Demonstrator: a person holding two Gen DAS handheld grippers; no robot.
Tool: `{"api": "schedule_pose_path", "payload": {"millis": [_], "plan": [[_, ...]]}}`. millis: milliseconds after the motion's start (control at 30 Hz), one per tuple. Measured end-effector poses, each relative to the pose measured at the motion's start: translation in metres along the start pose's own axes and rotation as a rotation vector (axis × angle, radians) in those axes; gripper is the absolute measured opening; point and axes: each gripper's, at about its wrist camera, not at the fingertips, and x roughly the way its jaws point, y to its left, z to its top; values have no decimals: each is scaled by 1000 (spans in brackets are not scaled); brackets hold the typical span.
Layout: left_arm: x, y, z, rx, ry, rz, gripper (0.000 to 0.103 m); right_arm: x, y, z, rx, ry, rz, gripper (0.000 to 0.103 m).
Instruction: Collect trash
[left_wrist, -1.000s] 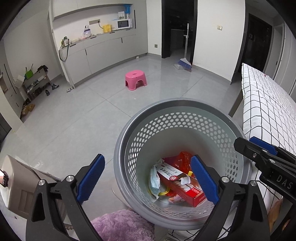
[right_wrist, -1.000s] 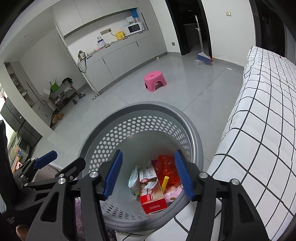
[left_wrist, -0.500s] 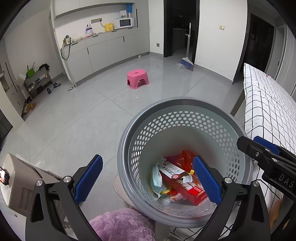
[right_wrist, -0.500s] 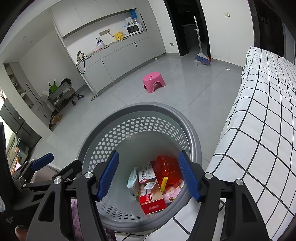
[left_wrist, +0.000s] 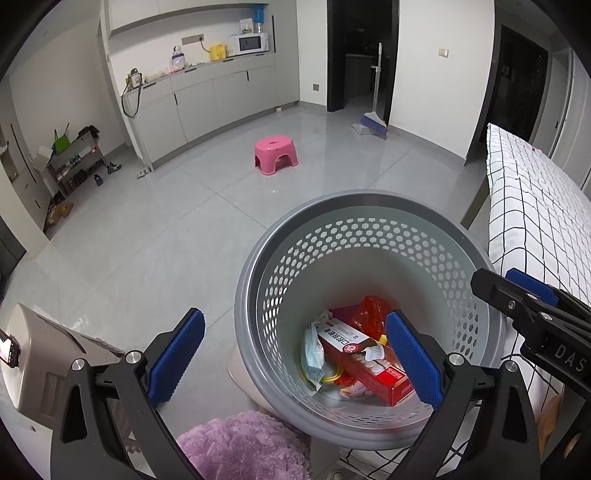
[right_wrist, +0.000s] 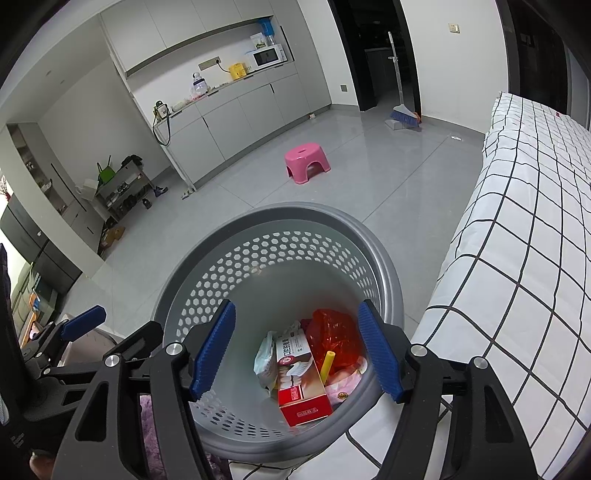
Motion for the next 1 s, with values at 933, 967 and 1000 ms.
{"api": "schedule_pose_path", "payload": {"millis": [933,967,1000], "plan": [[-1,-3,-1,10,-16,37,97,1,2,0,-5,4,1,66],[-1,-3,-1,10,-13,37,97,1,2,0,-5,3,0,66],[0,-3,-1,9,-12,36,97,1,2,0,-6,3,0,66]]}}
